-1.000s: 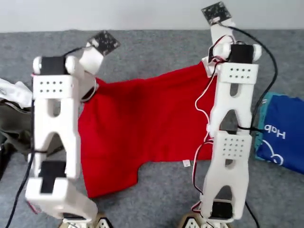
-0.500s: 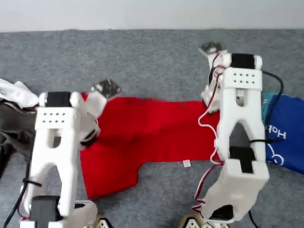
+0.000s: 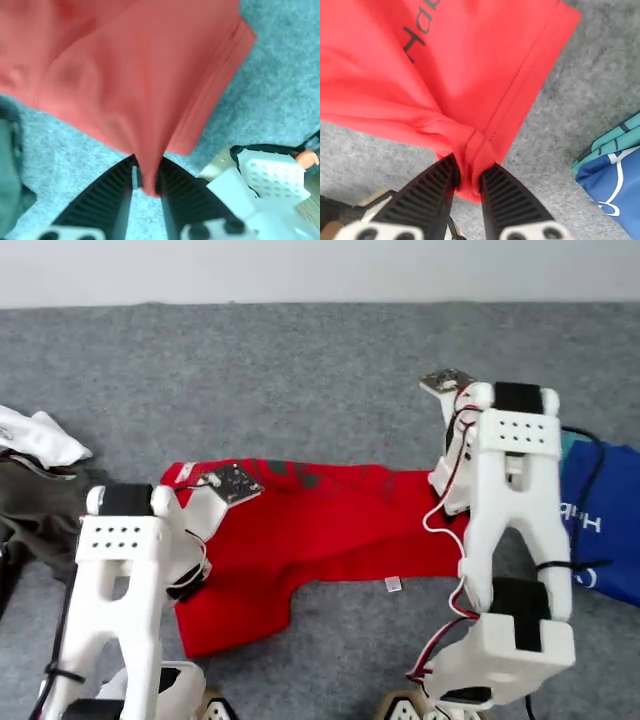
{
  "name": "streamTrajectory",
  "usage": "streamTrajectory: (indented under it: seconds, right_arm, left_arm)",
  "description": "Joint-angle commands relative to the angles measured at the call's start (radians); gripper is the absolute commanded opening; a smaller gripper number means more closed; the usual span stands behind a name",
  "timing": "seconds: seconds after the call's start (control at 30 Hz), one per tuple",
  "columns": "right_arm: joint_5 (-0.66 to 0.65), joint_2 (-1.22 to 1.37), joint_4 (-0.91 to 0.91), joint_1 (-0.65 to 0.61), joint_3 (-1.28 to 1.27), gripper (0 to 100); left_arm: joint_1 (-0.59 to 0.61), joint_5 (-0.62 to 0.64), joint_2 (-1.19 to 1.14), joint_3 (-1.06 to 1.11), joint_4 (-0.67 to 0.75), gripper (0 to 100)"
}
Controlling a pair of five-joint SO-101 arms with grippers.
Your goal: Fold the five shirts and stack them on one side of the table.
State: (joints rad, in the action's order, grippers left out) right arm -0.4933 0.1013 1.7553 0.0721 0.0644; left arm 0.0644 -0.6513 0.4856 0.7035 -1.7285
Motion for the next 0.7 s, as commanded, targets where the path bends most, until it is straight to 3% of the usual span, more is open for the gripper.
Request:
streamTrajectory:
  seconds: [0.0,0.2,0.4,0.5,0.67]
  right_arm:
    - [-0.049,-0.056,0.038,0.047,0.0,0.8]
    - [-0.097,-0.054,0.038,0.044,-0.048,0.8]
    - [-0.112,-0.054,0.038,0.051,-0.109,0.8]
    - [-0.11,-0.054,0.038,0.045,-0.104,1.7]
    - [-0.115,-0.059,0.038,0.053,-0.103,21.6]
  left_arm:
    - [-0.008,-0.031,0.038,0.012,-0.029,2]
    - [0.0,-0.152,0.038,0.102,-0.026,2]
    - [-0.006,-0.155,0.038,0.099,-0.023,2]
    - [0.002,-0.155,0.048,0.097,-0.025,11]
    - [-0.006,-0.098,0.048,0.068,-0.026,19]
